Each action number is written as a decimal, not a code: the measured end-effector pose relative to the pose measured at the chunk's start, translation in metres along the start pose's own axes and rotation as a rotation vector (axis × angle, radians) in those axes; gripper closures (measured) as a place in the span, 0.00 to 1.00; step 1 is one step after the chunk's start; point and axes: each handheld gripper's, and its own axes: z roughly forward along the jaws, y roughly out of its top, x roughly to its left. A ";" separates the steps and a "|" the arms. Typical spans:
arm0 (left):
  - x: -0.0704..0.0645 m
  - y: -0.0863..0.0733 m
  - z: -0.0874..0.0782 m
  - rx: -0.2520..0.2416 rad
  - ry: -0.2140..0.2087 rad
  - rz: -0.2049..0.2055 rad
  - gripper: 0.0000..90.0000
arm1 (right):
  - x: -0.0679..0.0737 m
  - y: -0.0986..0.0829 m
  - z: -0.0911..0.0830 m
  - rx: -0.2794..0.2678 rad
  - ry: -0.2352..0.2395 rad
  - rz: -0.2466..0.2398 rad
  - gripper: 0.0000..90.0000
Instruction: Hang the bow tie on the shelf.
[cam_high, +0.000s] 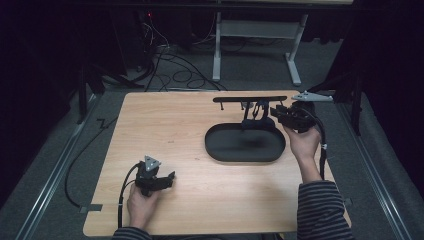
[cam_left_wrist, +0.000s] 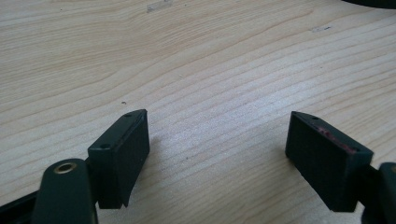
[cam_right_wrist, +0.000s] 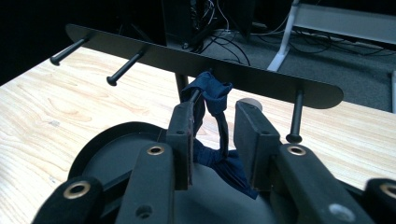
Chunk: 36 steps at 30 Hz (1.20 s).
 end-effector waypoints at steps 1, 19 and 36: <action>0.000 0.000 0.000 0.000 0.000 0.000 0.25 | 0.000 0.000 -0.001 -0.004 0.002 -0.001 0.76; 0.000 0.000 0.000 0.000 0.000 0.000 0.25 | 0.006 -0.014 -0.026 -0.009 0.016 -0.018 0.68; 0.000 0.000 0.000 0.000 0.001 0.000 0.25 | 0.009 -0.030 -0.039 -0.004 0.017 -0.023 0.68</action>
